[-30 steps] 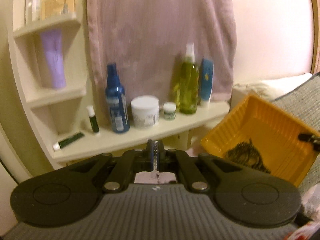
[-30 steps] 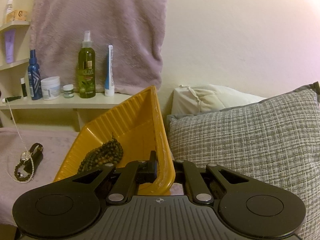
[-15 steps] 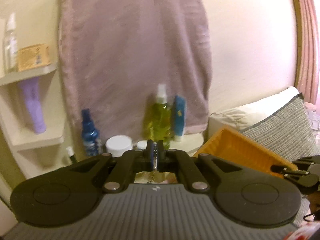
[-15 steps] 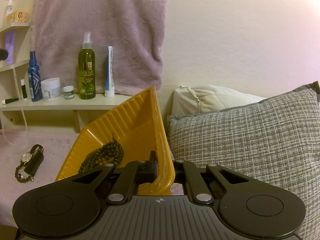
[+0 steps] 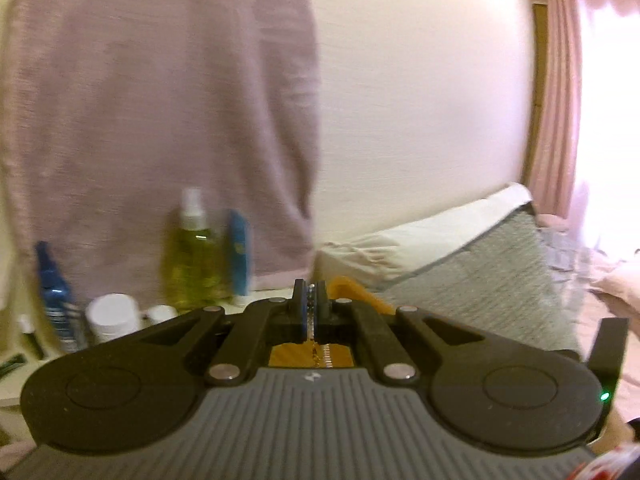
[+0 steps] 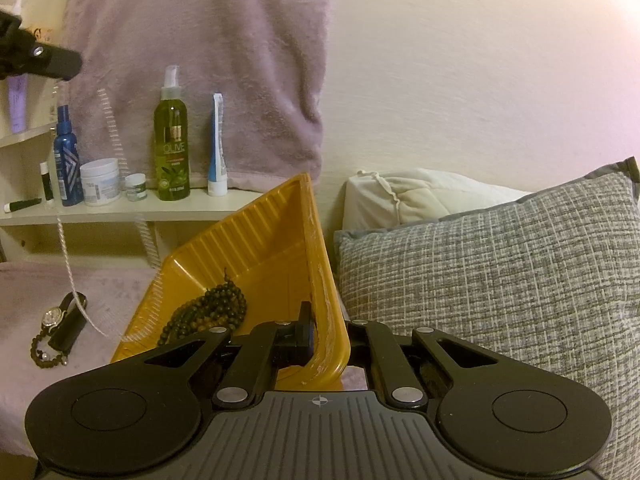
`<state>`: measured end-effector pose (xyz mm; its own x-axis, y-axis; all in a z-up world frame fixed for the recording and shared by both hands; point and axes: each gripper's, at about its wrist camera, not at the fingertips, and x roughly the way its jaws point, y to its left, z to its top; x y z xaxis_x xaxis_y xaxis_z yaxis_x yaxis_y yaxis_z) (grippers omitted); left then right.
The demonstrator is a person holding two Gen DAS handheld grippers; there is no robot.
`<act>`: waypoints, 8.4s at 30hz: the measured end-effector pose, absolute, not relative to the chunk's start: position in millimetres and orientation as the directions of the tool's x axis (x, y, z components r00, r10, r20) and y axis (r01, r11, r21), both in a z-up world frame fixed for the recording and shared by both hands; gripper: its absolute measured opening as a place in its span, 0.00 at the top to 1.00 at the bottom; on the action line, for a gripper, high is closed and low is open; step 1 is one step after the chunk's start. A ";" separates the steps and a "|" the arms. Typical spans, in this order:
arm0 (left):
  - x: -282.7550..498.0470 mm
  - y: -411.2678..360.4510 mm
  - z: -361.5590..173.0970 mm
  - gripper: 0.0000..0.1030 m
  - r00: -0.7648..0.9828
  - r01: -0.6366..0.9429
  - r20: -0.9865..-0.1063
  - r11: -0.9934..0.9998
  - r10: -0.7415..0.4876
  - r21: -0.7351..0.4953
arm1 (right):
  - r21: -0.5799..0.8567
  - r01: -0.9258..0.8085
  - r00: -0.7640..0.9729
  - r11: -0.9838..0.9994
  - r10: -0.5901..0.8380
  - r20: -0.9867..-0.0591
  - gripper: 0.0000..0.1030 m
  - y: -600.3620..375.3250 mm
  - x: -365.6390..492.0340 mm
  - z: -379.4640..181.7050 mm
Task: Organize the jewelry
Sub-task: 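Carry the pearl necklace over the orange tray and release it, then return the left gripper to the pile and grasp the silver watch, then lift the silver watch by its strap with the left gripper, then carry the watch over the orange tray and open the left gripper, then return the left gripper to the towel and grasp the dark bead bracelet, then lift the dark bead bracelet with the left gripper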
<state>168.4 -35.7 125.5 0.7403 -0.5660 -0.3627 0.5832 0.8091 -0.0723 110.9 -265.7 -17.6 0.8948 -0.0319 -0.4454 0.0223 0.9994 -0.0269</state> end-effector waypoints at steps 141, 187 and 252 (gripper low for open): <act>176.0 31.9 -19.6 0.68 0.837 0.188 -0.530 0.981 -0.137 0.044 | -0.018 0.042 0.887 0.999 -0.045 -0.460 0.94 -267.2 113.4 -21.6; 149.1 -90.5 -28.6 0.68 0.506 0.697 -0.555 0.692 -0.660 -0.187 | -0.010 0.037 0.889 0.999 -0.038 -0.456 0.94 -265.9 113.2 -20.3; 161.7 73.5 -63.4 0.95 0.775 0.065 -0.629 0.998 -0.062 -0.019 | -0.011 0.037 0.889 0.999 -0.038 -0.455 0.94 -267.1 112.7 -21.7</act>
